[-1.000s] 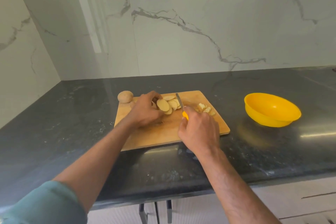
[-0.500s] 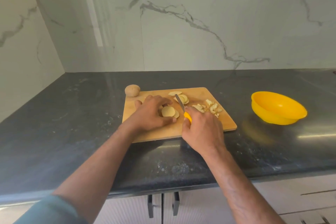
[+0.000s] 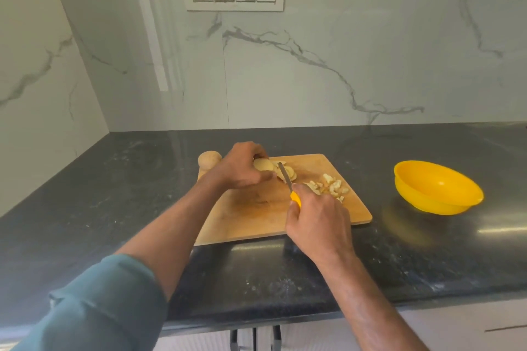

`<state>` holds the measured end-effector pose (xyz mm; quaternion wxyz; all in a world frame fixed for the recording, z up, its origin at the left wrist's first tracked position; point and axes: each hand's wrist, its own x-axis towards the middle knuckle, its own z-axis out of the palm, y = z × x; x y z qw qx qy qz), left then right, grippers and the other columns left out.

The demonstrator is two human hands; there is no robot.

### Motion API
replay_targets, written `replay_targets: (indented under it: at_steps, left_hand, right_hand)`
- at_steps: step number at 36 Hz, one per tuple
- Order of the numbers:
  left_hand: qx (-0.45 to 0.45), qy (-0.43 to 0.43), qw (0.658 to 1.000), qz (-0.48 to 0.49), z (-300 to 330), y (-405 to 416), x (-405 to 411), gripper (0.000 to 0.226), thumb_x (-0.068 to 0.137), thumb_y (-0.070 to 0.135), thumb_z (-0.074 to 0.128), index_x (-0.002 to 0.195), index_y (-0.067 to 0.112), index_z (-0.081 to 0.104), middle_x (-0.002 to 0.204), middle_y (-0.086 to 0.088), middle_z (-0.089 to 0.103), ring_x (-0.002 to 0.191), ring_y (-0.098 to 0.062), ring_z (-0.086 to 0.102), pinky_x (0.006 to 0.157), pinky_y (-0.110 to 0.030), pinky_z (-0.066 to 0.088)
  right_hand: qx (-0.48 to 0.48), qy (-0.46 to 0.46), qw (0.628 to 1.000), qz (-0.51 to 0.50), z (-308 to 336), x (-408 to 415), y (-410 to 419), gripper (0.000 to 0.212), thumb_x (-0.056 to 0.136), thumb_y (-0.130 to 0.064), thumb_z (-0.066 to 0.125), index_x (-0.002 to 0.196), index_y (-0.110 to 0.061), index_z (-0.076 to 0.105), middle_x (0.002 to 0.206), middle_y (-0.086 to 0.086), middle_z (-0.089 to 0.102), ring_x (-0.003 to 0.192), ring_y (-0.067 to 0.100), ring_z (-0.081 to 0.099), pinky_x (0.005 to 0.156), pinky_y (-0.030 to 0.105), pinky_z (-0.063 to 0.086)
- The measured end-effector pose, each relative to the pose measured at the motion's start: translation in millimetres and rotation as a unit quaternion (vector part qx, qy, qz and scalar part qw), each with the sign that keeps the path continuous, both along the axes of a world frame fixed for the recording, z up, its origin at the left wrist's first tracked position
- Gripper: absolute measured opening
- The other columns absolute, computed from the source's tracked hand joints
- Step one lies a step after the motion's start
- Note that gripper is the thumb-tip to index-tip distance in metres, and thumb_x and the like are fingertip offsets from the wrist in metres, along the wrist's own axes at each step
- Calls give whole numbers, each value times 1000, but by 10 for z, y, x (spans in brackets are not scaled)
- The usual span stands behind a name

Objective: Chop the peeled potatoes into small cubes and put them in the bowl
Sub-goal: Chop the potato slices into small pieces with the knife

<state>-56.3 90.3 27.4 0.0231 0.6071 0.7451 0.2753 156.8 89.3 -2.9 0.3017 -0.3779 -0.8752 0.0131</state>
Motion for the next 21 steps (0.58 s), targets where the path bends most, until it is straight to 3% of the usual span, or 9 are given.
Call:
replay_targets:
  at_steps: [6,10,15,21]
  left_hand:
    - [38,-28,999,21,40,251,-46,45,78,42,83,111,14,72,103,2,63,92,-16,58,74,-25,45]
    - [27,-49,998,24,-36,287,-46,47,78,42,85,113,13,73,104,2,67,94,-17,62,80,-28,52]
    - [31,-72,997,24,-94,230,-70,52,79,35,86,123,14,69,112,3,67,98,-14,61,79,-22,47]
    - [38,-95,995,-11,-65,27,-36,73,79,22,87,143,18,53,130,-2,65,116,-18,60,102,-30,49]
  right_hand:
    - [-12,5,1000,-11,10,-3,20,36,95,-32,56,130,-26,60,83,0,72,78,21,69,67,34,55]
    - [-11,9,1000,-16,8,-9,26,36,95,-32,55,130,-26,60,84,0,72,79,22,70,65,33,53]
    - [-15,9,999,-27,2,-1,35,36,96,-32,54,130,-25,59,85,0,72,79,22,70,65,32,51]
    - [-6,17,998,-54,8,14,34,31,93,-28,56,123,-23,63,80,2,71,76,24,70,59,31,46]
